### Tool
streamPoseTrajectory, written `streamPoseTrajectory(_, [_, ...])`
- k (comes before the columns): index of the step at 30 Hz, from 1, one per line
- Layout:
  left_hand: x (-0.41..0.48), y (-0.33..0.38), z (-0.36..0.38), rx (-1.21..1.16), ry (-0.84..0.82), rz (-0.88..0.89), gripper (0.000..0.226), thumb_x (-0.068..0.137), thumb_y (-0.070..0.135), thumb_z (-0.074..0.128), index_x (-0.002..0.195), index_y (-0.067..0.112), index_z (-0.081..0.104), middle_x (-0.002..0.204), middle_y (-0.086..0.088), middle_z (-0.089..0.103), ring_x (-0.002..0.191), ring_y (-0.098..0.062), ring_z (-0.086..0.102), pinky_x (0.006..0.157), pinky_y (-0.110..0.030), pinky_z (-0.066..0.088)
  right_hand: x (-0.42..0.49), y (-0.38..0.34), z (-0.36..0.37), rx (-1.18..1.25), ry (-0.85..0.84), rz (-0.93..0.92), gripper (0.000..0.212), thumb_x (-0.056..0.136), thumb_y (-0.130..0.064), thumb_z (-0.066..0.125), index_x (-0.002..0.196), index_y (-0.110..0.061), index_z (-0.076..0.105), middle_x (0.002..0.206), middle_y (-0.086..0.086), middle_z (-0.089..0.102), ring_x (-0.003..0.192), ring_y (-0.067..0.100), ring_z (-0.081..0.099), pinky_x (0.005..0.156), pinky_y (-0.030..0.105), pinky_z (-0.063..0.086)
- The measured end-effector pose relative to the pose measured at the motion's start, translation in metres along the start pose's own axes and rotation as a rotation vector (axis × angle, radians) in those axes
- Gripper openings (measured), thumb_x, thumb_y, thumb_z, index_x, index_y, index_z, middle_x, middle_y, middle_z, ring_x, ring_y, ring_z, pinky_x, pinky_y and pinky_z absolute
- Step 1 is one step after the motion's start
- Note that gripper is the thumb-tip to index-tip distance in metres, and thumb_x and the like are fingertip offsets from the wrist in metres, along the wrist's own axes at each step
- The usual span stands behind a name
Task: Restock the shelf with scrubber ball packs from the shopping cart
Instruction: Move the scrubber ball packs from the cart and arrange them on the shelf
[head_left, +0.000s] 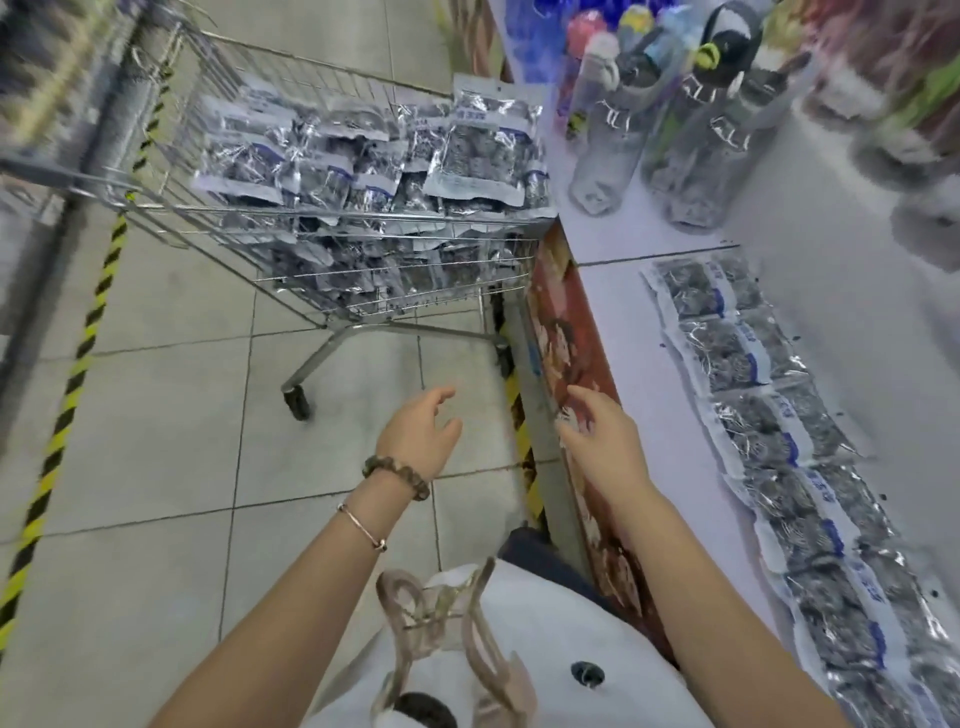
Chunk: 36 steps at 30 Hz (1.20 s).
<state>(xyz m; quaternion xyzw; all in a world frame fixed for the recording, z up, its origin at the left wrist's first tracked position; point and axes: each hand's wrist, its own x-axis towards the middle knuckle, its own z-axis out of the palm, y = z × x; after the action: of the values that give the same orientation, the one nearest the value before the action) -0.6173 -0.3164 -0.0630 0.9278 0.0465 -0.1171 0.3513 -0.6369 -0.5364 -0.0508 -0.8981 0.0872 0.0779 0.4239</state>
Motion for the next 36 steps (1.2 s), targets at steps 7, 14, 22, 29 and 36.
streamPoseTrajectory(7, [0.106, -0.006, -0.031, -0.018, 0.048, -0.064, 0.037, 0.088, 0.023, 0.053, 0.125, 0.020, 0.050, 0.124, -0.001, 0.054, 0.105, -0.016, 0.055, 0.086, -0.031, 0.046, 0.123, -0.033, 0.017, -0.053, -0.079, -0.053, 0.047, 0.090, -0.025, 0.059, 0.136, -0.019, 0.046, 0.135, 0.001, 0.050, 0.123, 0.016, 0.046, 0.101, 0.027, 0.036])
streamPoseTrajectory(14, [0.236, 0.018, -0.077, -0.013, 0.084, -0.105, 0.036, 0.089, 0.025, 0.053, 0.125, 0.021, 0.051, 0.125, 0.004, 0.053, 0.108, -0.015, 0.055, 0.087, -0.029, 0.045, 0.276, -0.088, 0.014, -0.115, -0.131, -0.116, 0.045, 0.091, -0.023, 0.058, 0.134, -0.018, 0.048, 0.135, 0.002, 0.051, 0.122, 0.017, 0.047, 0.095, 0.025, 0.036])
streamPoseTrajectory(22, [0.342, 0.018, -0.115, -0.090, 0.095, -0.141, 0.036, 0.089, 0.023, 0.054, 0.124, 0.020, 0.052, 0.123, 0.002, 0.055, 0.105, -0.015, 0.057, 0.090, -0.037, 0.049, 0.386, -0.115, 0.021, -0.069, -0.121, 0.023, 0.041, 0.089, -0.025, 0.060, 0.129, -0.016, 0.053, 0.130, 0.001, 0.056, 0.118, 0.017, 0.051, 0.098, 0.032, 0.042])
streamPoseTrajectory(29, [0.447, -0.009, -0.155, -0.098, 0.046, -0.191, 0.034, 0.090, 0.022, 0.052, 0.124, 0.019, 0.052, 0.112, 0.000, 0.056, 0.095, -0.017, 0.058, 0.082, -0.038, 0.053, 0.458, -0.125, 0.049, -0.022, -0.046, 0.220, 0.040, 0.090, -0.020, 0.056, 0.129, -0.013, 0.052, 0.129, 0.007, 0.056, 0.115, 0.024, 0.053, 0.092, 0.032, 0.041])
streamPoseTrajectory(36, [0.551, -0.028, -0.212, -0.113, 0.094, -0.186, 0.032, 0.091, 0.020, 0.052, 0.123, 0.020, 0.052, 0.123, 0.000, 0.056, 0.084, -0.019, 0.062, 0.072, -0.033, 0.054, 0.536, -0.159, 0.065, -0.040, 0.042, 0.358, 0.039, 0.092, -0.024, 0.055, 0.128, -0.011, 0.051, 0.117, 0.004, 0.061, 0.097, 0.021, 0.055, 0.083, 0.031, 0.040])
